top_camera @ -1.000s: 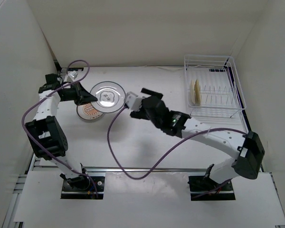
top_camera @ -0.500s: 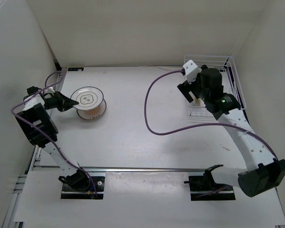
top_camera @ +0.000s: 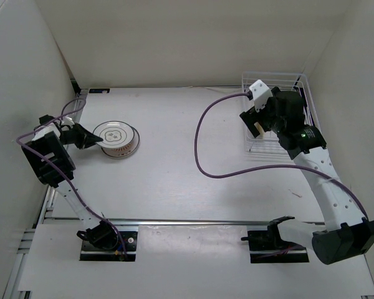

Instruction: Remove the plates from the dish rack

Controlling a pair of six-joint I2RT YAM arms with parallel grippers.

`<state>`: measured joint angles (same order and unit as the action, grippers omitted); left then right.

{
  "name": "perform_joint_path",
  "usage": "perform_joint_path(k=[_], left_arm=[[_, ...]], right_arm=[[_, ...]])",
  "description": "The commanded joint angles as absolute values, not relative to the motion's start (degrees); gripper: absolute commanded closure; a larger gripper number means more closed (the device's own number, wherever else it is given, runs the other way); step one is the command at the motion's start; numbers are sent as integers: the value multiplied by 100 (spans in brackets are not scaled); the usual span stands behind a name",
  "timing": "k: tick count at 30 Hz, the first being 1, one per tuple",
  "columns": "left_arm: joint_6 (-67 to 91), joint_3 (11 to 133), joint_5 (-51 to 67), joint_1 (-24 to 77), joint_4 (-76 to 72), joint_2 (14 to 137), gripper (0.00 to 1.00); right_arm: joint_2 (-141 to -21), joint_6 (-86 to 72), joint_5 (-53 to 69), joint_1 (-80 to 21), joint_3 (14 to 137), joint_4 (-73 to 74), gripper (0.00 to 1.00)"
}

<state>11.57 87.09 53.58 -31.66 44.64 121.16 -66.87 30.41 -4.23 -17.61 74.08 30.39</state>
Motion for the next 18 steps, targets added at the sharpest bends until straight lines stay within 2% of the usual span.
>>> perform_joint_path(k=[1, 14, 16, 18], left_arm=[[994, 8912, 5362, -3155, 4465, 12006, 90], [888, 8754, 4720, -3033, 4570, 12217, 90], [835, 8754, 4659, -2971, 4570, 12217, 85], [835, 8754, 4658, -2971, 4570, 12217, 76]], right_arm=[[-6530, 2936, -255, -1705, 7339, 2865, 1], [-6530, 2883, -149, -1705, 7339, 2760, 1], [-6530, 2830, -149, -1705, 7339, 2760, 1], [-6530, 2830, -149, -1705, 7339, 2760, 1]])
